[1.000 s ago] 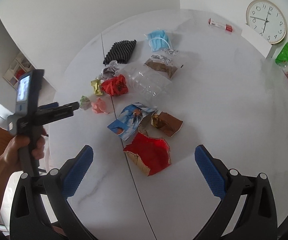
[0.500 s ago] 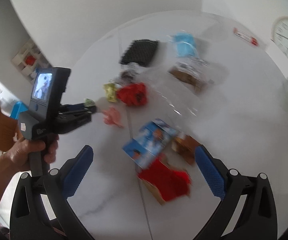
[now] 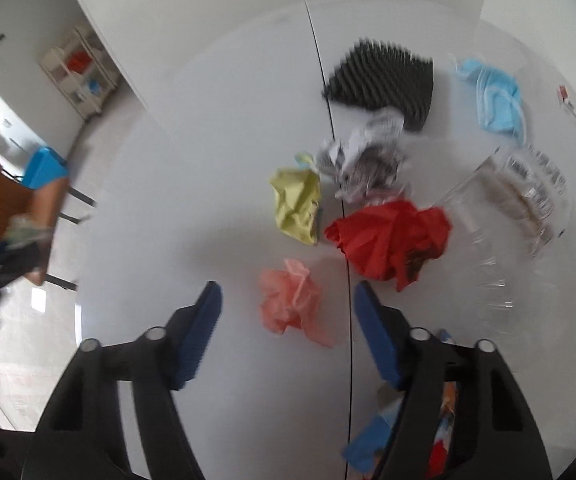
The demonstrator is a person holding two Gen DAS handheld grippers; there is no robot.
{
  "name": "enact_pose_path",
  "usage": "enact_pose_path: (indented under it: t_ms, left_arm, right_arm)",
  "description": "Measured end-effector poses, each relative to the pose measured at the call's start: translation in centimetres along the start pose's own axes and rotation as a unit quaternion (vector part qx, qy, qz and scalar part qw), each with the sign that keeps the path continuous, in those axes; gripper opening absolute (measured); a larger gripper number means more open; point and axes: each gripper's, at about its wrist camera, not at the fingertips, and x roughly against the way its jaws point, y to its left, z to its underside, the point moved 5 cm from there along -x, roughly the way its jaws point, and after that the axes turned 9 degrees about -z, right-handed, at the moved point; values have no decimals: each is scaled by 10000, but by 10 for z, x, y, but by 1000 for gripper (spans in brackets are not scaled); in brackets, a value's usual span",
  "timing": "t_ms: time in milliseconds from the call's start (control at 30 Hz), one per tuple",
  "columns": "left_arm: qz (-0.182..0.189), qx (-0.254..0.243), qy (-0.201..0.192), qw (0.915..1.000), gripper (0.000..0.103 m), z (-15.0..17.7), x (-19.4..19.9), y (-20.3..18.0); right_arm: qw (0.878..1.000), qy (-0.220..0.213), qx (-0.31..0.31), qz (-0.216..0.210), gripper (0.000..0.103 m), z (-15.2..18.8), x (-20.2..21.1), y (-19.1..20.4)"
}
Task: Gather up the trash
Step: 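Carry both papers over the wastebasket and open both tools to drop them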
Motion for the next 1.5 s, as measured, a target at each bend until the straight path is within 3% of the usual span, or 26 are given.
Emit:
enact_pose_path:
  t_ms: [167, 233, 400, 533, 733, 867, 1033, 1067, 1200, 1333, 1433, 1500]
  left_arm:
    - [-218, 336, 62, 9992, 31, 16, 6, 43]
    - [-269, 498, 96, 9983, 31, 24, 9, 59]
    - [-395, 761, 110, 9963, 31, 37, 16, 87]
    - [-463, 941, 74, 9945, 31, 45, 23, 105]
    - [-585, 1121, 105, 9919, 31, 57, 23, 137]
    - [-691, 1105, 192, 9913, 31, 66, 6, 154]
    - [-694, 1113, 600, 9895, 34, 82, -47, 175]
    - [-647, 1158, 720, 9885, 35, 87, -62, 180]
    - [-595, 1339, 996, 9842, 61, 103, -96, 197]
    - [-665, 1383, 1081, 9822, 82, 113, -105, 208]
    - [-677, 1501, 978, 9815, 90, 117, -97, 216]
    - [-670, 1561, 943, 9809, 91, 117, -92, 220]
  right_arm:
    - [9996, 142, -115, 206, 45, 6, -14, -7]
    - [9994, 153, -65, 298, 33, 7, -13, -7]
    - [9998, 81, -168, 117, 33, 10, 2, -1]
    - [9996, -201, -122, -176, 33, 11, 38, 23]
    - [9967, -471, 248, -613, 33, 14, 81, 87]
    - [9933, -458, 564, -902, 33, 13, 86, 135]
    - [9876, -252, 980, -1198, 33, 18, 78, 188]
    - [9865, -191, 1058, -1235, 33, 18, 74, 198]
    - [9823, 20, 1333, -1316, 33, 21, 60, 229]
    - [9778, 175, 1570, -1377, 33, 23, 47, 257]
    - [9746, 250, 1696, -1440, 33, 23, 39, 274]
    - [9726, 287, 1776, -1475, 33, 24, 35, 282]
